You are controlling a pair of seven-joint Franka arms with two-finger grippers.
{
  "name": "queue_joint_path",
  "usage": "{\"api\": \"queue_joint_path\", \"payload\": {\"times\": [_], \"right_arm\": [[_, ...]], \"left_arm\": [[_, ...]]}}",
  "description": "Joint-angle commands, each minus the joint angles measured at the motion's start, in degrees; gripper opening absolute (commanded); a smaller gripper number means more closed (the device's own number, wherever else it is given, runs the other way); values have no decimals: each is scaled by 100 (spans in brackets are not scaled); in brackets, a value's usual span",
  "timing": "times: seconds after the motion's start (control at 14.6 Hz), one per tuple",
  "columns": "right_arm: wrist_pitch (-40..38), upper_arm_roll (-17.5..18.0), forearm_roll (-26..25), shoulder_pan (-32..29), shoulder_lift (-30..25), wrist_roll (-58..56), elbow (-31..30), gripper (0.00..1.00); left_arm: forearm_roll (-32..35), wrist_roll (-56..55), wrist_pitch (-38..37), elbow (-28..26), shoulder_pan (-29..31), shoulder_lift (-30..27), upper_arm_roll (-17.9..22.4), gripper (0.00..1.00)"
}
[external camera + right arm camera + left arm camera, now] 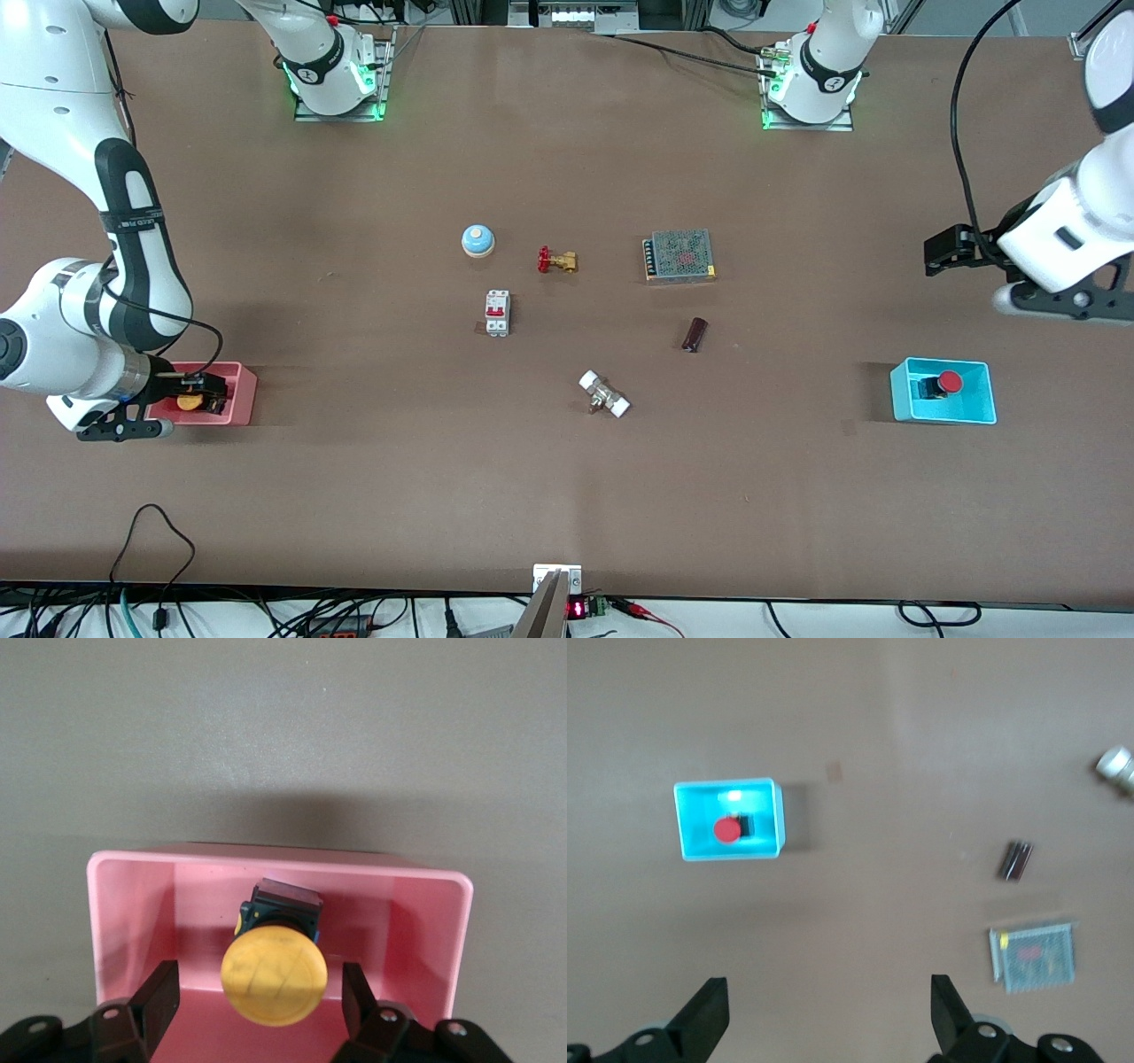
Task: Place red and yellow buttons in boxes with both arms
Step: 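Raise the left gripper away while the right gripper releases the yellow button, then lift the right gripper up and away from the pink box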
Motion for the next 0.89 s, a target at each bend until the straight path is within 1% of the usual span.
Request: {"api": "queue_joint_path", "payload": {"times": [0.0, 0.07, 0.27, 0.55, 0.68, 0.82], "right_arm": [[-214, 9, 118, -55, -191, -164, -103, 96], [-354, 9, 118, -47, -296, -164, -103, 99], [-977, 9, 118, 24, -840, -129, -103, 100], [-2145, 89, 65, 234, -1894, 80, -120, 100], [-2463, 97, 39, 340, -2386, 423, -120, 100], [-2893, 97, -14, 384, -2826, 503, -94, 100]], "left_arm": [[-148, 60, 763, -1477, -310, -1187, 345, 100], [-140, 51, 746, -1469, -337, -1171, 346, 100], [-131, 34, 413, -1215, -311, -1012, 293, 100], [-131, 69, 289, -1171, -276, -986, 285, 100], [-131, 86, 263, -1039, -250, -890, 293, 100], [-131, 305, 254, -1030, -232, -880, 311, 100]]}}
